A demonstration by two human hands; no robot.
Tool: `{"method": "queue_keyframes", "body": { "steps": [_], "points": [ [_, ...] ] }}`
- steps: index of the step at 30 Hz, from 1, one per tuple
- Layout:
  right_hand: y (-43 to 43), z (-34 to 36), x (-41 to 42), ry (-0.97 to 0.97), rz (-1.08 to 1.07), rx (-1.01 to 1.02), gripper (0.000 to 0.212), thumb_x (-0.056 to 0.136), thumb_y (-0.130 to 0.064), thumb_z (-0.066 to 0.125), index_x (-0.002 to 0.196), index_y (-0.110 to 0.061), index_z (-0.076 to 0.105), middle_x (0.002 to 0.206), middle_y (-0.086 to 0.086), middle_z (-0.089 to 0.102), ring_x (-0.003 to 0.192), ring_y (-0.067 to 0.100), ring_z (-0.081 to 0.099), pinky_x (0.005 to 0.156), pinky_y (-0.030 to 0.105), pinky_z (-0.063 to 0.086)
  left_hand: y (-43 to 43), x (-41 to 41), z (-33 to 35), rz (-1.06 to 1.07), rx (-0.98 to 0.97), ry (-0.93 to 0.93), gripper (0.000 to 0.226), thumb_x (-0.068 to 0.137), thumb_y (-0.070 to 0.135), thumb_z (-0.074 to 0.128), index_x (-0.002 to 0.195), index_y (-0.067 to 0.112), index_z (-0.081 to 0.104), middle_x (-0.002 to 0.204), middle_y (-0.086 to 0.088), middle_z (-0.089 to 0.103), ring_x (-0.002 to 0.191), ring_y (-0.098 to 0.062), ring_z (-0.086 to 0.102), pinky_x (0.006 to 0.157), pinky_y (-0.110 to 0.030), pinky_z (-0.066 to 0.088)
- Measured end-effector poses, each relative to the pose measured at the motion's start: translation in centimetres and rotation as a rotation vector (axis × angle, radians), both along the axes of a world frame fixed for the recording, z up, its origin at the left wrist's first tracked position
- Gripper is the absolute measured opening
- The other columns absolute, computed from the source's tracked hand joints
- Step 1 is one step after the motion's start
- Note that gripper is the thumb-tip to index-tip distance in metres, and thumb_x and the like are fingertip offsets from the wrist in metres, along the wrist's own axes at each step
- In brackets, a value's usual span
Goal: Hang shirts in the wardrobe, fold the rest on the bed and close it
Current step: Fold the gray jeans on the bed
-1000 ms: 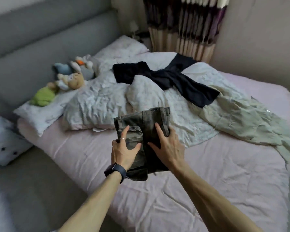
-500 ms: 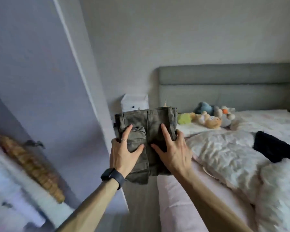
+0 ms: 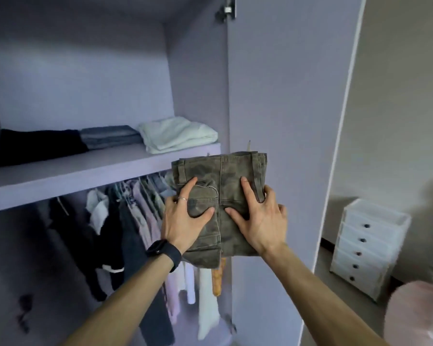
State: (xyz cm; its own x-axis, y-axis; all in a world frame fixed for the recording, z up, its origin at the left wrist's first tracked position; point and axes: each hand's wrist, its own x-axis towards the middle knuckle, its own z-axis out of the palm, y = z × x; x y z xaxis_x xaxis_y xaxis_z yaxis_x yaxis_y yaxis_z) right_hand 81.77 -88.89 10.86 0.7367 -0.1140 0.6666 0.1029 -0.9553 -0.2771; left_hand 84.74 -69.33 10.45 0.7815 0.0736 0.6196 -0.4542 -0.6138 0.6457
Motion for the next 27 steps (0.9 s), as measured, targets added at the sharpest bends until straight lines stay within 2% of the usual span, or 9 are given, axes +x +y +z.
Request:
{"method": "queue_keyframes", "body": {
  "steps": [2,4,7,9,12,15,20,23,27],
  "points": [
    [2.6,1.5,3.1,-0.038,0.057,0.017,0.082,0.087,-0.077,0.048,0.156,-0.04,0.022,0.139,0.023,0.044,0.121,0.034,0.055,0.093,0.05,0.046,2.8,1.6,2.1,0.077,0.04,-0.025,0.083,0.073,0.063,0.075,0.138,0.069,0.023,0.115,0.002,0.044,0.111,-0.023,0.059,0.092,-0.027,0.046],
    [5.8,3.4,6.8,-0.067,0.133,0.049,0.083,0.087,-0.078,0.048,0.156,-0.042,0.019,0.139,0.022,0.042,0.12,0.035,0.055,0.093,0.05,0.049,6.1,3.9,4.4,0.145,0.053,-0.056,0.083,0.073,0.064,0.073,0.137,0.071,0.021,0.11,0.002,0.044,0.106,-0.023,0.061,0.093,-0.031,0.049],
    [10.3,6.3,12.6,-0.111,0.244,0.084,0.084,0.086,-0.08,0.047,0.155,-0.046,0.014,0.138,0.017,0.038,0.11,0.037,0.06,0.086,0.051,0.057,10.5,8.1,7.7,0.225,0.058,-0.112,0.083,0.073,0.065,0.073,0.136,0.072,0.02,0.115,0.0,0.045,0.102,-0.02,0.062,0.084,-0.023,0.047],
    [13.4,8.7,16.9,-0.141,0.299,0.086,0.084,0.085,-0.081,0.047,0.154,-0.047,0.013,0.139,0.017,0.037,0.108,0.038,0.061,0.085,0.051,0.058,13.8,11.5,9.8,0.26,0.066,-0.141,0.083,0.074,0.064,0.073,0.137,0.071,0.02,0.115,-0.001,0.045,0.105,-0.022,0.06,0.085,-0.023,0.046],
    [16.5,11.4,21.8,-0.184,0.352,0.08,0.084,0.085,-0.08,0.047,0.154,-0.046,0.014,0.14,0.017,0.038,0.112,0.038,0.059,0.089,0.052,0.056,16.9,15.3,12.5,0.263,0.05,-0.146,0.082,0.075,0.063,0.072,0.138,0.07,0.02,0.119,-0.003,0.042,0.106,-0.027,0.06,0.092,-0.03,0.05],
    [19.0,13.7,26.1,-0.208,0.387,0.091,0.084,0.086,-0.079,0.049,0.154,-0.046,0.014,0.139,0.017,0.037,0.112,0.038,0.058,0.089,0.053,0.056,19.2,18.7,14.8,0.335,0.086,-0.146,0.082,0.076,0.066,0.07,0.137,0.072,0.016,0.12,-0.004,0.041,0.104,-0.031,0.061,0.089,-0.036,0.054],
    [22.5,15.6,31.1,-0.225,0.453,0.059,0.085,0.086,-0.079,0.048,0.155,-0.045,0.012,0.138,0.017,0.036,0.107,0.038,0.059,0.085,0.051,0.057,22.3,21.7,16.7,0.459,0.126,-0.137,0.083,0.076,0.069,0.067,0.139,0.071,0.014,0.123,-0.008,0.044,0.1,-0.031,0.062,0.079,-0.031,0.052],
    [24.8,16.0,33.3,-0.177,0.513,0.069,0.085,0.085,-0.08,0.046,0.154,-0.046,0.01,0.138,0.016,0.035,0.11,0.037,0.058,0.085,0.048,0.057,23.7,22.1,17.4,0.577,0.175,-0.088,0.083,0.077,0.071,0.064,0.14,0.068,0.011,0.12,-0.007,0.043,0.097,-0.032,0.061,0.078,-0.038,0.057],
    [27.3,16.1,35.2,0.03,0.624,0.029,0.089,0.082,-0.082,0.047,0.155,-0.045,0.012,0.138,0.014,0.034,0.113,0.035,0.057,0.091,0.043,0.052,25.6,22.1,17.0,0.726,0.264,0.089,0.083,0.078,0.077,0.056,0.144,0.064,0.008,0.121,-0.009,0.044,0.108,-0.034,0.055,0.094,-0.052,0.048]
  ]
}}
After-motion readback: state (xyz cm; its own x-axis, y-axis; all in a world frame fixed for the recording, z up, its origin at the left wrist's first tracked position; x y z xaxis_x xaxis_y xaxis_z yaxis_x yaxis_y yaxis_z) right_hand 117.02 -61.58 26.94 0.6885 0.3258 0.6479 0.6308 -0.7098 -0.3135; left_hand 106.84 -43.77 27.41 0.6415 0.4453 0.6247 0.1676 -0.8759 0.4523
